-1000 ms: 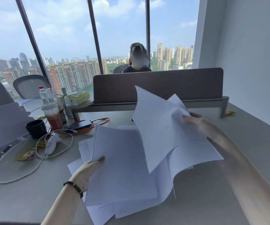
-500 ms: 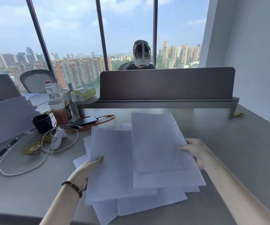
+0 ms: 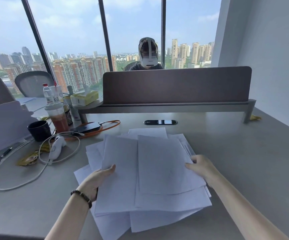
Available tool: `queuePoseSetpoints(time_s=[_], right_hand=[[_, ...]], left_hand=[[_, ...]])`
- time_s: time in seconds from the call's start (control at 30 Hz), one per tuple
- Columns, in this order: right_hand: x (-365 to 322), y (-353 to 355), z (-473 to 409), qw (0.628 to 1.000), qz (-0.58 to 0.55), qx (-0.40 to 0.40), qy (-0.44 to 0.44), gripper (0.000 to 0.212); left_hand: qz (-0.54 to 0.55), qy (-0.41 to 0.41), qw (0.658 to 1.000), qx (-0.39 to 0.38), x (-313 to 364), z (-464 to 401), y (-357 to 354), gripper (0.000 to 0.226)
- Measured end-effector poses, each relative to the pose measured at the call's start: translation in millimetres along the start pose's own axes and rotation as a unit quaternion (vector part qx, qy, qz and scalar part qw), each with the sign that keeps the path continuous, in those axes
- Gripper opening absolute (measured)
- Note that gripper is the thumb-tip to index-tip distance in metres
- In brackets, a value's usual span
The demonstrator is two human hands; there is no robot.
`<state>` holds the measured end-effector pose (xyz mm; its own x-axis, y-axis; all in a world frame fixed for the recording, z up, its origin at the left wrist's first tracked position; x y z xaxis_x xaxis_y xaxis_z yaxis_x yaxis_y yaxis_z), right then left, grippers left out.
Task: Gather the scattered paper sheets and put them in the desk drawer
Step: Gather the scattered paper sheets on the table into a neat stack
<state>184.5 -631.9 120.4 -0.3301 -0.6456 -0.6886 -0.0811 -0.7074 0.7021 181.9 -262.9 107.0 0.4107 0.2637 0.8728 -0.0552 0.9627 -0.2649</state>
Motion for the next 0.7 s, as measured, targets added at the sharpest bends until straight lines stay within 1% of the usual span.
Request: queuePoseSetpoints(time_s=[0.03,0.1,0.13,0.17,0.2,0.23,0.27,0.33,0.37,0.53,0.7], right_hand=[[5.3,-4.2,-4.3,1.000,-0.027,-0.013,0.002,0.025],[9.9,-8.9,-10.4,0.998,-0.057,-0.034,0.015,0.041],[7.0,-8.2,-8.0,0.996,-0.072,-0.037,0.023,0.038],[3.7,-7.4,-4.3,0.995,-0.091,-0.036,0.027,0.024],[2.3,-7.8,-1.5,0.992,-0.112,-0.046,0.023,0.016],[4.8,-9.4,-2.8,0.989,-0.136,-0.057,0.013,0.018],[7.5,-11.4,-4.1,0.988,-0.140,-0.063,0.004,0.018],[12.8,-11.1,-7.6,0.986,-0.158,-0.062,-0.001,0.027],[17.1,-10.4,-9.5,0.984,-0.166,-0.060,-0.007,0.028],[28.6,6.6,-9.0,0.976,-0.199,-0.072,-0.045,0.016],[37.3,10.4,-9.5,0.982,-0.164,-0.088,-0.040,0.023]], left_hand=[[-0.005,0.001,1.000,-0.002,-0.2,-1.5,-3.9,0.032],[-0.019,0.003,1.000,-0.008,-1.5,-4.9,-12.9,0.032],[-0.025,0.005,1.000,-0.012,-2.4,-6.6,-17.8,0.032],[-0.028,0.007,0.999,-0.015,-3.0,-7.8,-22.8,0.032],[-0.033,0.008,0.999,-0.016,-3.7,-9.1,-27.4,0.031],[-0.038,0.009,0.999,-0.018,-4.3,-10.2,-32.0,0.031],[-0.046,0.010,0.999,-0.021,-4.7,-11.7,-35.7,0.031],[-0.052,0.010,0.998,-0.025,-4.5,-11.7,-41.9,0.030],[-0.053,0.010,0.998,-0.027,-3.1,-11.0,-42.8,0.030],[-0.052,-0.002,0.999,-0.016,5.0,-7.9,-31.0,0.030],[-0.046,-0.013,0.999,-0.007,6.9,-0.3,-17.5,0.024]])
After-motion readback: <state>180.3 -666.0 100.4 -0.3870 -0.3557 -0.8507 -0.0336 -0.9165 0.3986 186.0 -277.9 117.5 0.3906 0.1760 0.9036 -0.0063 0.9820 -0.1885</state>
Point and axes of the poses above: each hand's wrist, its own z-axis away from the middle knuckle, its own y-axis out of the back of the hand, x = y × z, the point moved 5 cm from there along -z, towards the middle knuckle, and after that the axes turned 6 degrees about z, right-handed, at the moved point
